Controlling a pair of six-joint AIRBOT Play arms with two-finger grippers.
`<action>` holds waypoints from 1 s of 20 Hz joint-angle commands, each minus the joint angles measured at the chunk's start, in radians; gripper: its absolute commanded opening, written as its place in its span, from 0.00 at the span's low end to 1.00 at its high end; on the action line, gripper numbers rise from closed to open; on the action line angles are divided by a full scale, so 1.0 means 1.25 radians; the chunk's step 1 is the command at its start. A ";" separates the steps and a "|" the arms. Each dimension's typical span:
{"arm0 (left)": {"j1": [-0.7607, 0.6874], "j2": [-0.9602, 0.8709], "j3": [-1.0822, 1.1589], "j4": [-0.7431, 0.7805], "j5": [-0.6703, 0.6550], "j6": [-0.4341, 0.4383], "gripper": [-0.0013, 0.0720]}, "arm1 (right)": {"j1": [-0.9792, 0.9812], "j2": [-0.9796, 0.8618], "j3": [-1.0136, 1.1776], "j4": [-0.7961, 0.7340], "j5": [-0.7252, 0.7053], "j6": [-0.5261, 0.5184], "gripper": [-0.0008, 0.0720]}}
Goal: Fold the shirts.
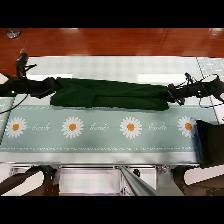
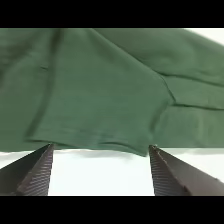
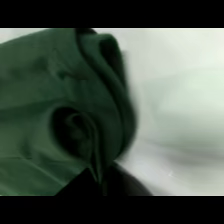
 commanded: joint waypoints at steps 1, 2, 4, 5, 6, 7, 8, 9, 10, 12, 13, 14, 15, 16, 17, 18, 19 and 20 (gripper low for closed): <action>-0.080 0.013 -0.025 -0.005 0.025 0.005 0.06 | 0.009 0.045 0.010 0.059 0.042 -0.049 0.05; -0.101 0.013 -0.025 -0.005 0.028 0.011 0.06 | 0.007 0.074 0.010 0.044 0.052 -0.049 0.05; -0.150 0.013 -0.025 -0.005 0.035 0.012 0.06 | 0.007 0.144 0.010 -0.022 0.085 -0.041 0.04; -0.181 0.013 -0.025 -0.005 0.048 0.012 0.06 | 0.008 0.180 0.009 -0.056 0.107 -0.032 0.04; -0.223 0.013 -0.025 -0.006 0.072 0.011 0.06 | 0.008 0.225 0.001 -0.081 0.125 -0.027 0.04; -0.272 0.010 -0.024 -0.006 0.109 0.010 0.06 | 0.008 0.273 -0.015 -0.098 0.128 -0.024 0.04; -0.320 0.004 -0.021 -0.006 0.149 0.008 0.06 | 0.007 0.330 -0.039 -0.120 0.132 -0.016 0.04; -0.371 -0.008 -0.015 -0.005 0.190 0.009 0.06 | 0.008 0.390 -0.068 -0.145 0.139 -0.004 0.04; -0.427 -0.028 -0.001 -0.005 0.228 0.008 0.06 | 0.008 0.451 -0.101 -0.159 0.142 0.010 0.04; -0.522 -0.097 0.056 -0.005 0.261 0.005 0.06 | 0.008 0.586 -0.178 -0.162 0.146 0.030 0.04; -0.561 -0.149 0.096 -0.005 0.266 -0.002 0.06 | 0.008 0.655 -0.216 -0.161 0.151 0.048 0.04; -0.591 -0.202 0.135 -0.006 0.273 -0.023 0.06 | 0.008 0.716 -0.248 -0.162 0.159 0.064 0.04; -0.619 -0.264 0.182 -0.006 0.271 -0.049 0.06 | 0.008 0.774 -0.277 -0.162 0.170 0.079 0.04; -0.645 -0.320 0.232 -0.006 0.262 -0.065 0.06 | 0.008 0.820 -0.299 -0.162 0.183 0.088 0.04; -0.674 -0.381 0.288 -0.006 0.243 -0.077 0.06 | 0.008 0.858 -0.315 -0.162 0.198 0.093 0.05; -0.703 -0.434 0.341 -0.006 0.214 -0.090 0.06 | 0.008 0.884 -0.322 -0.162 0.211 0.103 0.05; -0.733 -0.486 0.396 -0.006 0.172 -0.111 0.06 | 0.008 0.904 -0.322 -0.160 0.217 0.110 0.05; -0.761 -0.529 0.440 -0.006 0.134 -0.126 0.06 | 0.008 0.917 -0.322 -0.152 0.215 0.118 0.05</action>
